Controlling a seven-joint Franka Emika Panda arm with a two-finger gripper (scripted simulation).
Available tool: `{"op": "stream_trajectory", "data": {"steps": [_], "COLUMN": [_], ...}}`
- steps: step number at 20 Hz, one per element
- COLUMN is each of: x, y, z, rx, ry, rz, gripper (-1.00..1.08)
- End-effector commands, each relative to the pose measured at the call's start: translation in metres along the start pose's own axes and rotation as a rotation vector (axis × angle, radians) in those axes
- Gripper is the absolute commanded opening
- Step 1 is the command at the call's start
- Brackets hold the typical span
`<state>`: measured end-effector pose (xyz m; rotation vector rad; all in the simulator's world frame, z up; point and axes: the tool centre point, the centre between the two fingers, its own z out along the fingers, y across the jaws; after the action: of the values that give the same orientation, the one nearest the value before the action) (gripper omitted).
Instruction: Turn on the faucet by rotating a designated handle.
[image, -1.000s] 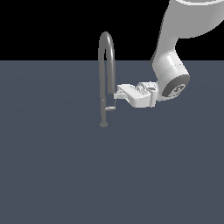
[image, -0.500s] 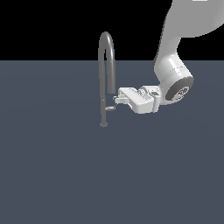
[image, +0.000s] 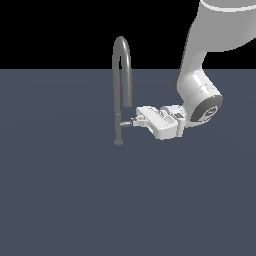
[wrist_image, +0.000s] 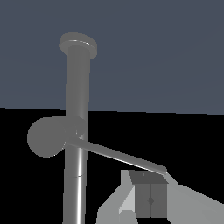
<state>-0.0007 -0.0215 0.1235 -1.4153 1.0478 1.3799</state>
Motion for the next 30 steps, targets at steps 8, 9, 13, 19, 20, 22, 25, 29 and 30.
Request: {"op": "stream_trajectory", "data": {"steps": [8,9,13,19,20,22,25,29,30], "x": [0.049,0.049,0.038,0.062,0.065,0.073,0.047,0.058,0.061], "y": [0.008,0.008,-0.003,-0.006,-0.007,-0.007,-0.018,-0.023,-0.024], "z": [0.000,0.000,0.000,0.000,0.000,0.000,0.000,0.000,0.000], "rx": [0.005,0.005,-0.002,0.002,0.003,0.004,-0.010,-0.007,-0.006], "ry": [-0.002,-0.002,-0.002,-0.002,-0.002,-0.002,-0.006,-0.005,-0.005], "rz": [0.026,0.026,0.001,0.016,0.018,0.023,-0.018,-0.008,-0.005], "gripper": [-1.00,-1.00,-1.00,-1.00,-1.00,-1.00,-1.00,-1.00,-1.00]}}
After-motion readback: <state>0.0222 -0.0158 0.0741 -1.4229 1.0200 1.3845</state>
